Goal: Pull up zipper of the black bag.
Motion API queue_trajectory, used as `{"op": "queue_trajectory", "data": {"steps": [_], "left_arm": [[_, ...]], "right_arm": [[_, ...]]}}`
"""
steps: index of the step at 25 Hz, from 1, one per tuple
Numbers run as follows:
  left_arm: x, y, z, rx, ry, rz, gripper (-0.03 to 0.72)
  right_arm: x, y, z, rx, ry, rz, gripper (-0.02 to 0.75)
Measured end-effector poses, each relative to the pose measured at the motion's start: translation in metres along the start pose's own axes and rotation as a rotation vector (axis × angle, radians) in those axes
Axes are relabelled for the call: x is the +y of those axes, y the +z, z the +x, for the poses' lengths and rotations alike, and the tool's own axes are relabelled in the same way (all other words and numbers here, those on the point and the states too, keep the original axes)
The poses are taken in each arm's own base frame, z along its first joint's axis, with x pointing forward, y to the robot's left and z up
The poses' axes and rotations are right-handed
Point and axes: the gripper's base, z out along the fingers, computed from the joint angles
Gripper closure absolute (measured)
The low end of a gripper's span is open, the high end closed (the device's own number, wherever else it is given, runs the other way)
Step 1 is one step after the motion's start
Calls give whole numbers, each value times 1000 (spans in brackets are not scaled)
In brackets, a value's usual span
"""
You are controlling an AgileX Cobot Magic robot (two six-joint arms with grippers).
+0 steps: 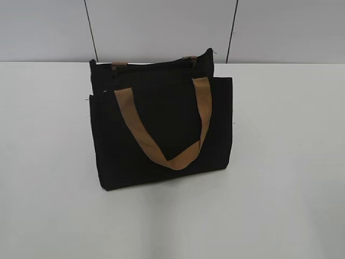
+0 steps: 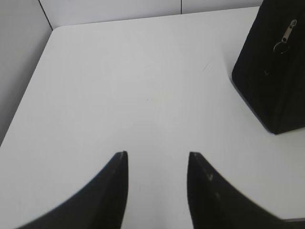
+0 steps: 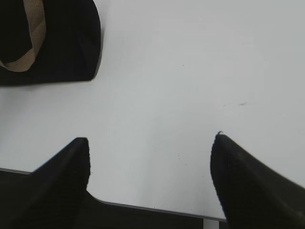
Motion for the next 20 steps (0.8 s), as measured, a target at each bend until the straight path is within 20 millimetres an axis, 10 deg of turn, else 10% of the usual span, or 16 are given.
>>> {"op": "queue_trajectory", "data": {"steps": [20], "left_arm": [[0, 0, 0, 0, -1, 2, 377]], "right_arm": [[0, 0, 0, 0, 0, 0, 143]]}}
